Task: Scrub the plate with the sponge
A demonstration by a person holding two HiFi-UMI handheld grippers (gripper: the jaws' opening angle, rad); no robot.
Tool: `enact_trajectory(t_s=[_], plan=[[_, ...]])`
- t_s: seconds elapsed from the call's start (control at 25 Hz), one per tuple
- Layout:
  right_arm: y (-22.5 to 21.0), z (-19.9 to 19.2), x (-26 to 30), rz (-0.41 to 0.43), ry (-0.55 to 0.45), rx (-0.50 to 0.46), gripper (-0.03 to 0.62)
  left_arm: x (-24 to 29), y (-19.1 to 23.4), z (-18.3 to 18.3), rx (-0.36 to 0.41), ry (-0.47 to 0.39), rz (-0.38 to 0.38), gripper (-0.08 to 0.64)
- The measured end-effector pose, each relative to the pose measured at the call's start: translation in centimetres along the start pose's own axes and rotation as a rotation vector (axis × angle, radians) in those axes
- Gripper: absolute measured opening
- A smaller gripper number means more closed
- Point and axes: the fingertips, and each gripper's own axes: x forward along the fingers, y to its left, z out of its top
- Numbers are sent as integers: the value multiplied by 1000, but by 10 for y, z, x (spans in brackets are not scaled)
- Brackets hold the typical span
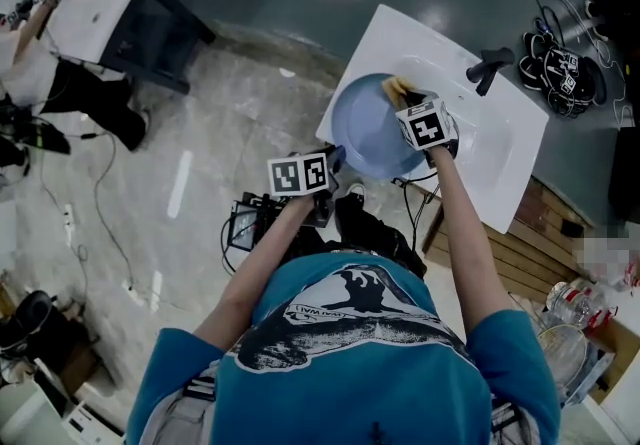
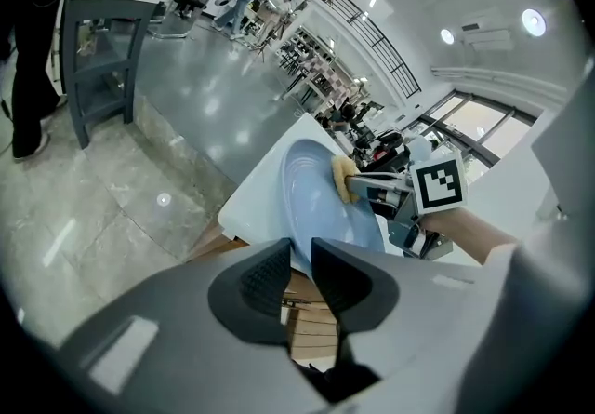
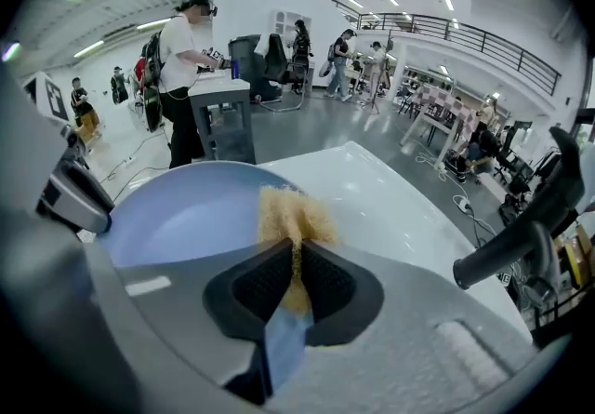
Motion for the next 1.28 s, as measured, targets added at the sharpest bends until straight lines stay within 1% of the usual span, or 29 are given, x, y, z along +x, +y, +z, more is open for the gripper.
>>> enact_trajectory(t_s=[0.08,0.16,0.24,0.4,0.56,0.64,0.76,0.84,0.92,0.96,1.12,1.2,1.24,1.28], plan=[[6,-5,1,-4,13,10,32,0,0,0,-12,-7,4,84],[16,-12,-3,11,26,36,32,-1,1,0,-27,-14,7,81],[34,-19,-11,57,41,39,32,-1,2,0,-38,-17,7,80],[81,-37,-29,164,57,-7,32,-2,3,1,-53,-19,12,78],[126,-54,-45,256,72,-20,32,-1,4,1,-70,-30,26,75],[145,-58,-51,303,82,-40,32,-1,5,4,-78,-41,31,71],[161,-61,-56,352,92,-53,32,-1,5,8,-88,-57,40,65],[159,-61,-57,367,88,-43,32,0,5,9,-87,-61,45,64],[145,-58,-56,351,74,-20,31,1,5,8,-80,-61,47,64],[132,-56,-55,321,66,-6,31,1,5,8,-76,-62,48,64],[58,-52,-47,137,56,28,31,0,5,7,-65,-64,53,67],[23,-50,-43,47,60,31,31,0,5,6,-65,-64,56,67],[11,-50,-42,16,64,24,31,0,5,5,-67,-64,55,69],[3,-49,-40,3,69,15,32,-1,4,4,-68,-65,55,69]])
